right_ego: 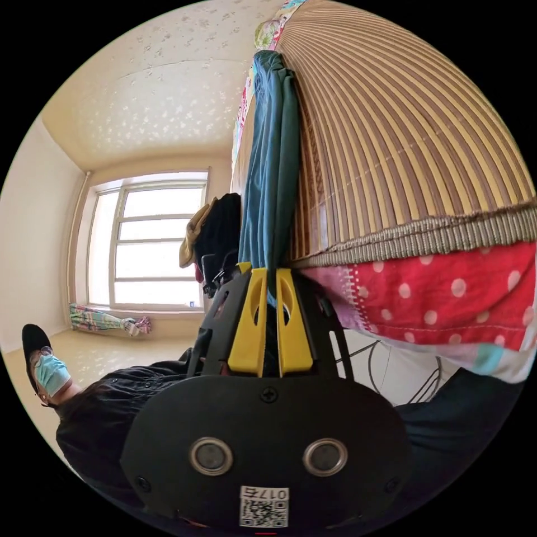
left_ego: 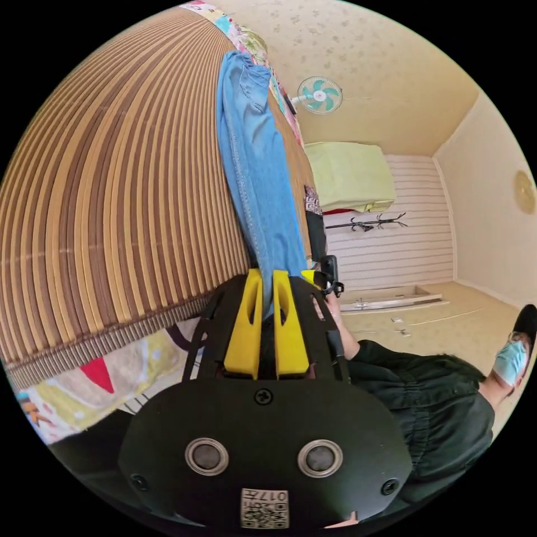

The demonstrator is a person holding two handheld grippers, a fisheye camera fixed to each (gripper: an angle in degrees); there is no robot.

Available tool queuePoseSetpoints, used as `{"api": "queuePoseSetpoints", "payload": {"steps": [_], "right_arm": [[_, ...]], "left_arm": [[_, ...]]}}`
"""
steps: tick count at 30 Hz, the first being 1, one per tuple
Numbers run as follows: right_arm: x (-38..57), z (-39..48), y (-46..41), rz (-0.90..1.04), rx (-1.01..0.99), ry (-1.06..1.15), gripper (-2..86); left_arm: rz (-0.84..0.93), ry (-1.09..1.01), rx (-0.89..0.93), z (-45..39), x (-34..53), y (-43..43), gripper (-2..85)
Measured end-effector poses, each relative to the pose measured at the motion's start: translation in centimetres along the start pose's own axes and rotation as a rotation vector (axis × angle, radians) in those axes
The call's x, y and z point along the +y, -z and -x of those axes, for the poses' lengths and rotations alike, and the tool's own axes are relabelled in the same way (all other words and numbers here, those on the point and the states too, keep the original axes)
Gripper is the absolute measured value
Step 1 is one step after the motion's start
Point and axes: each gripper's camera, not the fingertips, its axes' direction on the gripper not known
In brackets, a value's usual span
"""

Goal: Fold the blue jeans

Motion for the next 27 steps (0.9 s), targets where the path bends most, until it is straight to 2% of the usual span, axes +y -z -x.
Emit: {"api": "queuePoseSetpoints", "payload": {"steps": [2,4,7,9,12,15,18,20,22,24,27], "right_arm": [[1.0,2.1,1.0,0.008,-0.085,0.085,3.5],[3.0,7.4,3.6,0.018,-0.160,0.285,3.0],[5.7,15.7,8.0,-0.015,-0.351,0.532,2.7],[7.0,21.9,10.2,-0.050,-0.471,0.674,2.6],[8.6,32.4,13.2,-0.063,-0.561,0.923,2.4],[9.0,41.1,15.9,-0.077,-0.563,1.095,2.3],[9.1,47.8,17.6,-0.126,-0.465,1.234,2.3],[7.9,50.1,18.3,-0.195,-0.323,1.215,2.2],[4.1,51.3,18.7,-0.270,-0.093,1.145,2.2],[-0.2,50.8,18.4,-0.281,0.027,1.061,2.1],[-7.5,48.4,17.5,-0.301,0.060,0.831,2.1]], "left_arm": [[-0.046,-0.036,0.082,-1.4,2.0,1.9,3.3],[-0.078,-0.139,0.146,-4.7,3.9,4.6,2.8],[-0.138,-0.372,0.290,-12.8,6.5,9.5,1.5],[-0.165,-0.585,0.373,-21.8,7.5,12.8,1.0],[-0.228,-0.898,0.313,-33.8,9.1,16.4,0.7],[-0.332,-0.980,0.293,-41.7,8.7,19.0,0.4],[-0.401,-1.050,0.264,-46.4,6.5,20.4,0.3],[-0.419,-1.002,0.215,-47.5,3.5,20.6,0.3],[-0.398,-0.940,0.184,-47.4,-0.5,20.2,0.2],[-0.328,-0.810,0.111,-45.9,-6.8,18.8,0.3],[-0.285,-0.728,0.008,-44.3,-12.7,16.9,0.3]]}}
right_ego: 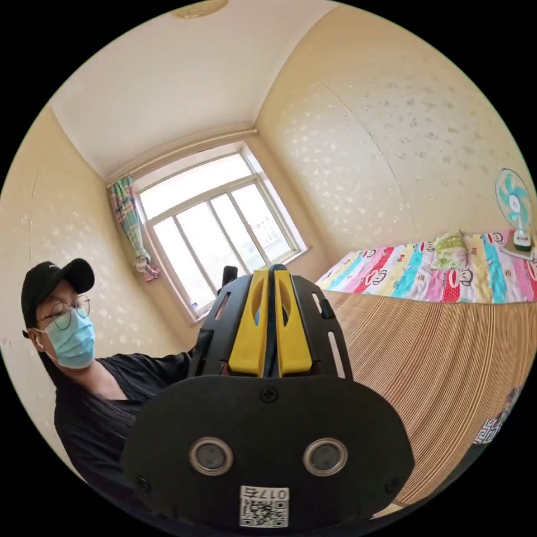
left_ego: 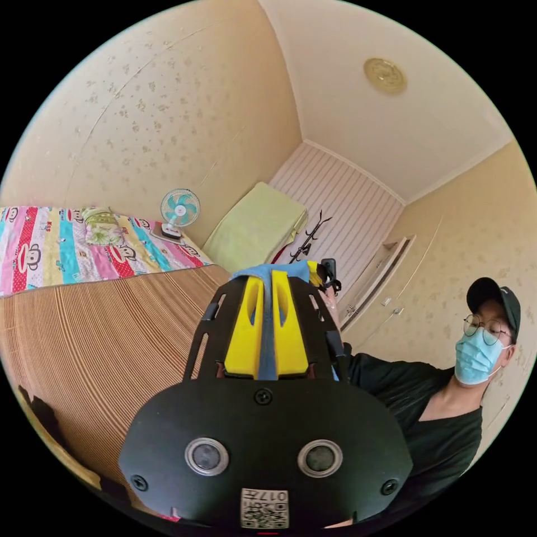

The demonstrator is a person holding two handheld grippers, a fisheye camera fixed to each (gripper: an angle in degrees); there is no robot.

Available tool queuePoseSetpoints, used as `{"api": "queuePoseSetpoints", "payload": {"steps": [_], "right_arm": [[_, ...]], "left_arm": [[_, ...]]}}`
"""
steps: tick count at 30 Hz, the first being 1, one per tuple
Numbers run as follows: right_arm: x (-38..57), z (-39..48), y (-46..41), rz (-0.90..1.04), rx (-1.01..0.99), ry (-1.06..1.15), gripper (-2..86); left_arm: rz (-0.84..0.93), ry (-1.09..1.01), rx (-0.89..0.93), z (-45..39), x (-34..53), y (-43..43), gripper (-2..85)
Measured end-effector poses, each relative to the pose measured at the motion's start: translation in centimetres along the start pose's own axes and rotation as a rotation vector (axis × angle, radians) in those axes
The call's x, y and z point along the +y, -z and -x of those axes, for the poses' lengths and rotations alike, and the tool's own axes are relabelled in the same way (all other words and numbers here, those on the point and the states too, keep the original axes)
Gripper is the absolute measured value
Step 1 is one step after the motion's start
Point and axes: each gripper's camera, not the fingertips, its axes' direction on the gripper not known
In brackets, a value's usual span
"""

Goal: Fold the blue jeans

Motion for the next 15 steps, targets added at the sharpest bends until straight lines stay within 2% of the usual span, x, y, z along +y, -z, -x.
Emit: {"api": "queuePoseSetpoints", "payload": {"steps": [2,4,7,10,13,15], "right_arm": [[-1.0,-2.2,-1.8,0.017,0.025,-0.056,2.1],[-1.2,-2.9,-4.1,0.032,0.254,0.032,2.0],[1.9,-5.5,-6.3,0.084,0.213,0.021,2.0],[10.3,-8.8,-8.0,0.156,0.123,0.028,2.1],[22.4,-13.5,-9.9,0.343,0.022,-0.087,2.4],[30.6,-16.4,-10.7,0.461,0.020,-0.248,2.8]], "left_arm": [[0.019,-0.014,-0.084,1.6,-1.3,-0.9,0.4],[0.032,-0.026,-0.091,2.9,-1.8,-1.6,0.5],[0.106,-0.074,-0.208,4.2,0.2,-3.5,1.0],[0.150,-0.053,-0.206,6.5,7.5,-4.7,1.7],[0.243,0.105,-0.128,10.1,19.1,-6.5,2.6],[0.310,0.342,-0.056,12.9,29.8,-7.4,4.6]]}}
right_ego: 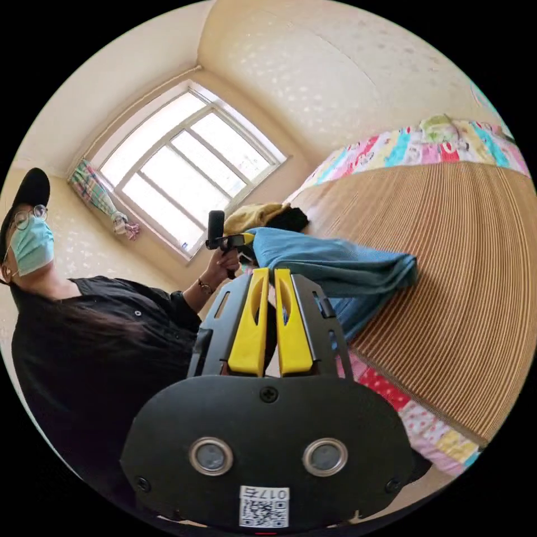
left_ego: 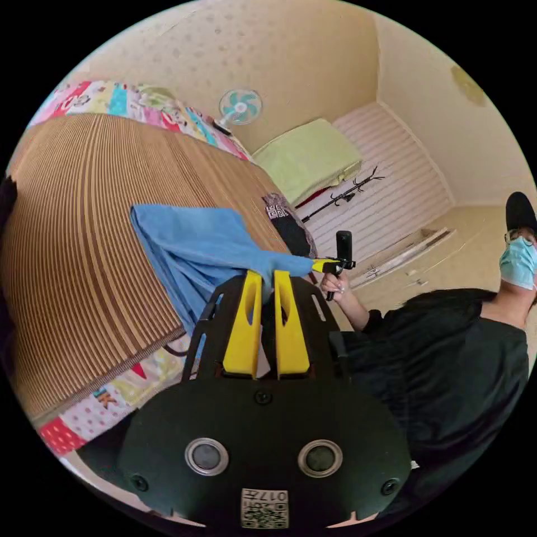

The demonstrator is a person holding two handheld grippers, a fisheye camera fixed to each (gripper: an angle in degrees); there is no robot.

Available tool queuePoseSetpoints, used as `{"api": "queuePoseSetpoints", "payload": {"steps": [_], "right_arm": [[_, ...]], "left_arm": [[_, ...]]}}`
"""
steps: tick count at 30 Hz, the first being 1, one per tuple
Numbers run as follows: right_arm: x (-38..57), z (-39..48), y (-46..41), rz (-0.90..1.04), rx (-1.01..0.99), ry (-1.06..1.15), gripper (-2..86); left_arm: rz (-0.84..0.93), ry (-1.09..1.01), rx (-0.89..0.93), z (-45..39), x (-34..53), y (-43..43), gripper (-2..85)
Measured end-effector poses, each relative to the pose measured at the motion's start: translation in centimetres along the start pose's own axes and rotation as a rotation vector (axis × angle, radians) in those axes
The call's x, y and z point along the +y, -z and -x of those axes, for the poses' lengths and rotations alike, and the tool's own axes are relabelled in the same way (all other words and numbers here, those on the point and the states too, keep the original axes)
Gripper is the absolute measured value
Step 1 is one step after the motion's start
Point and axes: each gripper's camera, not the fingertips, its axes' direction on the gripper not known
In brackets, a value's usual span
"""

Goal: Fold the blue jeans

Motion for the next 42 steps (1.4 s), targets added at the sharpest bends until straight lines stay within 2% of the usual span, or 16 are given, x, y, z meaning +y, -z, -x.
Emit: {"api": "queuePoseSetpoints", "payload": {"steps": [1,3,5,7,10,13,15,17,18,21,26,29,31,33,35,42], "right_arm": [[4.0,-2.6,-2.3,0.058,-0.007,-0.123,3.2],[9.1,-5.6,-4.7,0.127,-0.073,-0.289,4.0],[12.6,-8.1,-5.0,0.059,-0.161,-0.455,6.1],[14.3,-10.4,-3.7,-0.129,-0.236,-0.537,9.7],[11.5,-13.0,-3.5,-0.180,-0.174,-0.532,11.7],[6.2,-14.9,-4.9,-0.126,-0.041,-0.469,13.6],[3.5,-16.3,-7.1,-0.035,0.023,-0.445,13.7],[2.0,-17.2,-8.5,0.026,0.084,-0.465,13.6],[1.8,-17.3,-8.5,0.045,0.077,-0.473,13.6],[2.5,-16.9,-9.5,0.065,-0.134,-0.474,15.7],[4.6,-16.5,-13.3,0.041,0.048,-0.475,11.3],[4.6,-16.1,-13.6,0.128,-0.067,-0.462,6.2],[3.7,-12.7,-12.4,0.141,-0.235,-0.343,4.7],[2.1,-9.3,-10.4,0.122,-0.310,-0.231,4.5],[-0.3,-6.4,-8.7,0.099,-0.377,-0.138,4.6],[-17.6,3.6,-13.6,0.213,-0.553,0.166,4.2]], "left_arm": [[0.016,0.059,0.031,1.3,2.1,-0.9,5.3],[0.033,0.271,0.094,5.0,9.5,-2.9,13.1],[-0.052,0.401,0.083,6.7,13.4,-2.0,16.8],[-0.169,0.452,0.096,7.6,14.8,-0.4,16.7],[-0.219,0.420,0.064,8.4,11.7,0.8,16.2],[-0.143,0.324,-0.015,9.0,5.6,-0.5,16.2],[0.005,0.317,-0.054,10.3,1.7,-3.4,14.5],[0.053,0.363,0.011,11.0,0.6,-5.3,13.1],[0.052,0.394,0.062,11.2,0.6,-6.3,12.9],[0.030,0.407,0.067,10.6,1.8,-7.6,12.0],[0.099,0.476,0.113,11.1,3.8,-10.1,10.3],[0.129,0.445,0.199,9.7,4.3,-9.9,7.4],[0.089,0.367,0.293,7.5,4.1,-7.8,6.8],[-0.030,0.261,0.439,4.4,3.7,-2.5,6.5],[-0.138,0.204,0.492,2.3,3.2,2.3,6.5],[-0.381,0.018,0.273,-4.2,-1.3,22.0,6.5]]}}
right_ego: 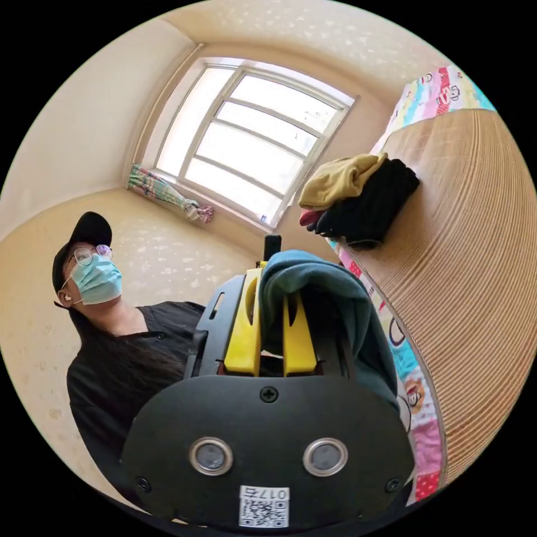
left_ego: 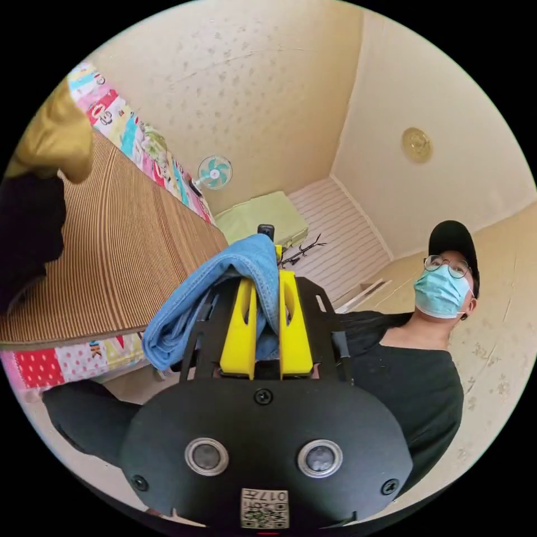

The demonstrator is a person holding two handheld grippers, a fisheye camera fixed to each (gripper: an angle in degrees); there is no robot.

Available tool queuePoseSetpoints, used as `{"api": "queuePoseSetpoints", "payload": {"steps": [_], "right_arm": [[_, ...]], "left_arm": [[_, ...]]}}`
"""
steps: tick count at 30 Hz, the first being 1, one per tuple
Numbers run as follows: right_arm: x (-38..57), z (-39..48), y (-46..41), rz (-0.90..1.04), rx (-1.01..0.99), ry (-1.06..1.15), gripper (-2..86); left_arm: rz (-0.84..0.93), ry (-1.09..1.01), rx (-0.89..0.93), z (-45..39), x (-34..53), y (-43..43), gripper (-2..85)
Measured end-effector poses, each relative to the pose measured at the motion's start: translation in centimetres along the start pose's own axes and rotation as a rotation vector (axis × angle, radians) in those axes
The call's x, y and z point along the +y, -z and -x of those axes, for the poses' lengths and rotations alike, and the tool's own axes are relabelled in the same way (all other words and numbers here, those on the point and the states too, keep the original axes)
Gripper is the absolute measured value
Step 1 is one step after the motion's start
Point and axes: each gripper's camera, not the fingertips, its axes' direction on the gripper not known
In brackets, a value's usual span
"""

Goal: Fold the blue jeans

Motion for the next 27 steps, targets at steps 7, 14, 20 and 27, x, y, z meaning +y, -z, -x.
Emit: {"api": "queuePoseSetpoints", "payload": {"steps": [7,14,20,27], "right_arm": [[-23.5,9.1,-14.5,0.082,0.171,0.377,4.4],[-26.7,-4.5,-25.6,0.242,0.335,0.116,6.8],[-5.1,-16.8,-19.6,0.356,0.188,-0.096,4.6],[22.2,-16.8,7.0,-0.075,0.501,-0.726,5.6]], "left_arm": [[-0.231,-0.206,-0.489,-13.7,-8.9,17.8,7.4],[-0.368,0.244,-0.869,-3.9,-3.6,26.9,18.2],[-0.383,0.416,-0.638,9.6,17.0,16.4,8.6],[-0.176,0.360,-0.725,10.4,20.5,-1.2,1.7]]}}
